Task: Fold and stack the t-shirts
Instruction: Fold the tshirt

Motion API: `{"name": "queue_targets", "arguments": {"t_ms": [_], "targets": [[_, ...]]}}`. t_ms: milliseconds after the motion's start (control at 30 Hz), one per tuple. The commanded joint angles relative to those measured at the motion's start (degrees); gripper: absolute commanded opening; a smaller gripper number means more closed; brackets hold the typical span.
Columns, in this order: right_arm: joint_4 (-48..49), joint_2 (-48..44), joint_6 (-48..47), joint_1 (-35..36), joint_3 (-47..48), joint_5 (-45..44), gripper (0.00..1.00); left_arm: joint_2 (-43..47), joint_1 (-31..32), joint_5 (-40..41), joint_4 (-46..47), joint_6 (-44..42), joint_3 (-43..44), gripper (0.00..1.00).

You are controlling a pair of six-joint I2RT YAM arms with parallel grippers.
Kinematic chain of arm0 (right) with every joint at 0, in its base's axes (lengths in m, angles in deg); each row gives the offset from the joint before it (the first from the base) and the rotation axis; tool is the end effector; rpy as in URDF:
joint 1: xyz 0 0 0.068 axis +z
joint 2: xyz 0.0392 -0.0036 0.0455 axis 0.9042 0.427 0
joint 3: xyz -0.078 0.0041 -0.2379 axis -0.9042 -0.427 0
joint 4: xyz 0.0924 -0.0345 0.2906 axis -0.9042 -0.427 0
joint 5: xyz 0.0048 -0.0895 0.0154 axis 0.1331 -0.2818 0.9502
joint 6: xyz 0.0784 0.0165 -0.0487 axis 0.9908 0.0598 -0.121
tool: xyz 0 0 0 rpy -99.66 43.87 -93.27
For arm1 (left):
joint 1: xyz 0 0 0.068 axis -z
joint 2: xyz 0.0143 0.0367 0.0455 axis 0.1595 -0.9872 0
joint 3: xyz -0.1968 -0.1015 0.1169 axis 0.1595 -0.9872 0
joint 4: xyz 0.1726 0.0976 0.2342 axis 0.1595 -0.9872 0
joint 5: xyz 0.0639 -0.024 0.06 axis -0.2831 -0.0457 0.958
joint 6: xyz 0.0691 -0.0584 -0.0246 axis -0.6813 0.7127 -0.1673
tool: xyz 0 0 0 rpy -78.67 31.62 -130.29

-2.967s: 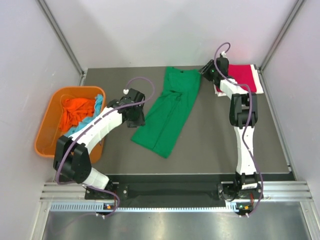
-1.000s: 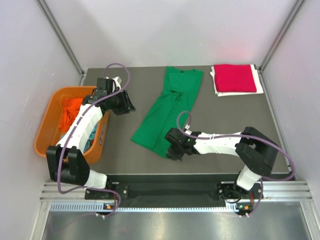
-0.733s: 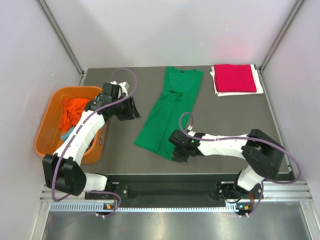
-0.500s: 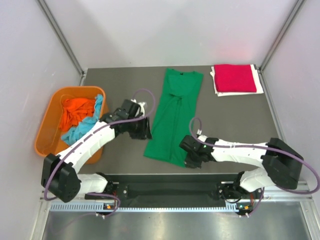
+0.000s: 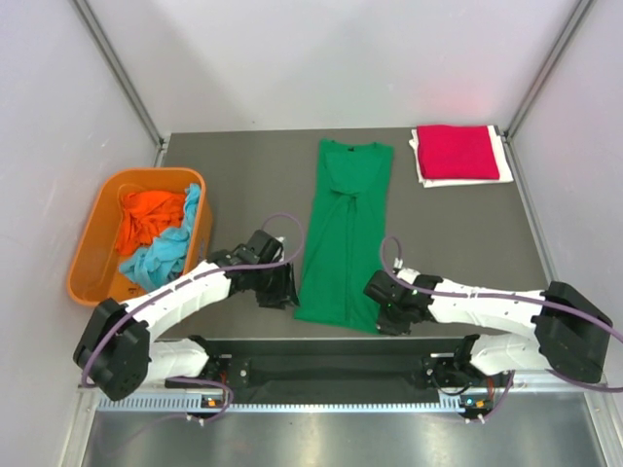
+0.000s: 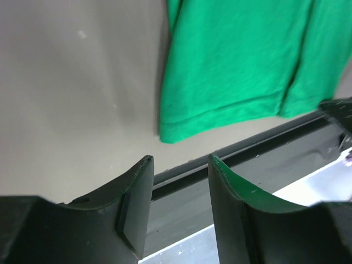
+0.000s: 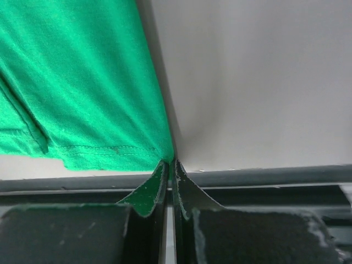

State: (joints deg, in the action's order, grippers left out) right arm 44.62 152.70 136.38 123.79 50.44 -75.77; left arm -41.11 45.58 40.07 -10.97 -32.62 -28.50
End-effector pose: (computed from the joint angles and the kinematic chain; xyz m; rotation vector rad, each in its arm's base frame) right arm 0.1400 0.2092 0.0583 0.3992 2.8678 0.2435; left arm 0.2221 -0.1895 0.1072 0.0198 2.8529 -0.6856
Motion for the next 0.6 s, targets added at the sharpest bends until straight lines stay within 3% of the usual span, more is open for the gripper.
{"name": "queue_targets", "arguments": {"t_ms": [0,267,367,500,567], "targets": [[-5.02,-2.55,-2.3,-0.71,-1.02,-2.19,0.0,1.07,3.05,0.61,5.54,4.23,-2.1,0.5],[-6.87,-4.05,-3.88,-1.76,-1.11,-2.45,0.04,-1.21,7.54,2.28,8.88,6.87,-4.83,0.5],[-7.75,-4.05,-4.06,-1.85,-0.76,-2.45,0.11,-2.53,9.21,3.16,9.67,7.57,-5.35,0.49],[-10.29,-5.27,-5.2,-1.76,1.52,-2.8,0.22,-4.2,11.14,3.6,10.2,8.02,-5.36,0.45],[-11.7,-6.42,-5.81,-1.76,3.11,-3.5,0.23,-4.29,11.5,4.22,10.03,8.37,-5.36,0.37]]}}
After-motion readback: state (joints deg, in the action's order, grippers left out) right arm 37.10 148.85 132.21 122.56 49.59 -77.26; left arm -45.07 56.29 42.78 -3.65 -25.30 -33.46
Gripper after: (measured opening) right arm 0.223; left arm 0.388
